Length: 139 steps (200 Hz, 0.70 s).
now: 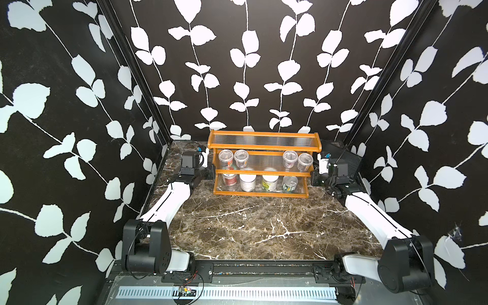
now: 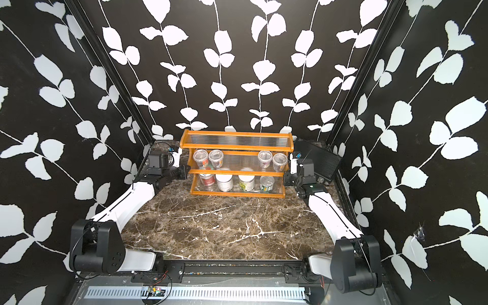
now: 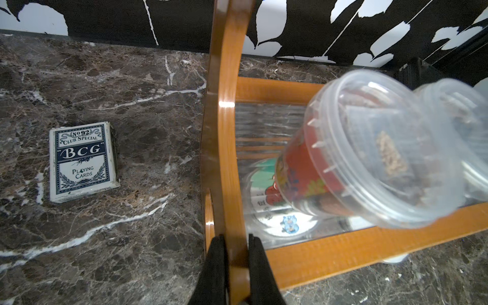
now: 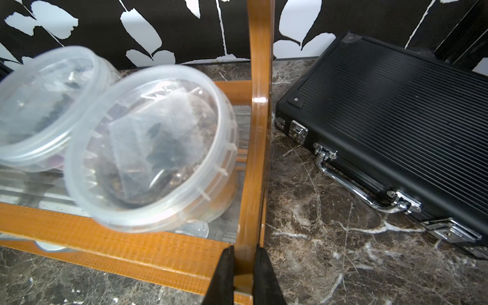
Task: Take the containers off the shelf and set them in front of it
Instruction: Move the shelf to the center of the board.
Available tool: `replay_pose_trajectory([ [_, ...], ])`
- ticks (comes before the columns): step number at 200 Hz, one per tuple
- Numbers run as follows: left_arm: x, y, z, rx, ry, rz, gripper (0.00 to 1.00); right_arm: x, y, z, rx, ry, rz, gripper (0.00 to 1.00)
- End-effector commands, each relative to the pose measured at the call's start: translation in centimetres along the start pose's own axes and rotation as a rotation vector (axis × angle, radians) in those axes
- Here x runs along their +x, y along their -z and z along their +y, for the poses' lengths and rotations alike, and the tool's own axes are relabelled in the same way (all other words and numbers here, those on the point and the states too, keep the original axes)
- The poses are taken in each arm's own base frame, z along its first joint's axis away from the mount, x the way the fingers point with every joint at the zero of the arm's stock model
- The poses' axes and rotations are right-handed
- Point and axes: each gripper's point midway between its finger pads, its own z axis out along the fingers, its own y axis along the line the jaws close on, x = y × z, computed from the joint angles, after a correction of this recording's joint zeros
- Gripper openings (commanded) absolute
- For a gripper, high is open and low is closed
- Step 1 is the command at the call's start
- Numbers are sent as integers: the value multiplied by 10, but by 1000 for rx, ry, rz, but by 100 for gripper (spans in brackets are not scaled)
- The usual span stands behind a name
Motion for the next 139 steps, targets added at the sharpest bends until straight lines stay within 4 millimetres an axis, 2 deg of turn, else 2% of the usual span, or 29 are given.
replay_pose_trajectory([
  [1,8,-12,-24,97,-27,11,0,-10,-6,-25,86,29,-64,4],
  [42,11,-16,-25,98,-22,20,2,-12,-11,-28,81,38,-66,5],
  [94,10,-9,-22,74,-39,19,6,-10,-13,-26,70,31,-57,7],
  [139,3,-1,-19,43,-58,-5,13,-18,-8,-25,70,23,-74,11],
])
